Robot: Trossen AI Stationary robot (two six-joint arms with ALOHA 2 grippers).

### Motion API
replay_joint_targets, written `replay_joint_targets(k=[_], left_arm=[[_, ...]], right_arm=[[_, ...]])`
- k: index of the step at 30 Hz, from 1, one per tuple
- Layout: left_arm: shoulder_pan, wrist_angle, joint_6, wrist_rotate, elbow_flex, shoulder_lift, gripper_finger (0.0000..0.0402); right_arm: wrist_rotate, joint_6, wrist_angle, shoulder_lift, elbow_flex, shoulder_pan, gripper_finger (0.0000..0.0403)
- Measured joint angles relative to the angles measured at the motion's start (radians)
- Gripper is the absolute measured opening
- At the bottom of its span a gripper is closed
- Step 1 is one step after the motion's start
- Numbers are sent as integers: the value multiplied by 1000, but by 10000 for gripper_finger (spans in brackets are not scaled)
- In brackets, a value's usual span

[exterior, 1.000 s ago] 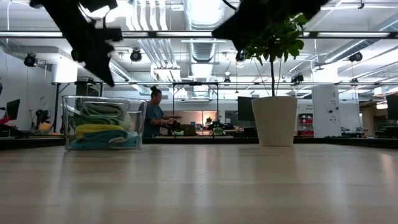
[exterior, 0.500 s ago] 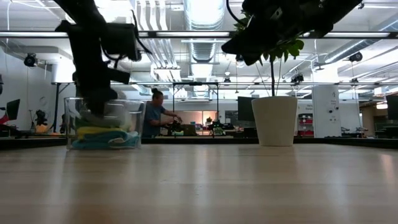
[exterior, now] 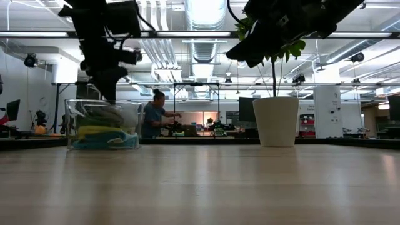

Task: Fold microfiber towels
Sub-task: Stack the folded gray microfiber towel on top of the light green microfiber towel on the bin

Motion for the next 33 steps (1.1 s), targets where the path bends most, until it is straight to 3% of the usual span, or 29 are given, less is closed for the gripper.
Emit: replay_joint_targets(k=[12, 17, 24, 33], left_arm=[[36, 33, 36, -214, 10, -102, 0], [128, 156, 121, -222, -18, -58, 0], [266, 137, 148, -223, -21, 69, 0], [282, 69, 141, -217, 22, 147, 0]], right_arm=[[1, -28, -11, 0, 0, 0, 9], [1, -26, -10, 1, -8, 0, 9], [1, -25, -7, 2, -25, 0, 9], [2, -25, -4, 3, -37, 0, 9]])
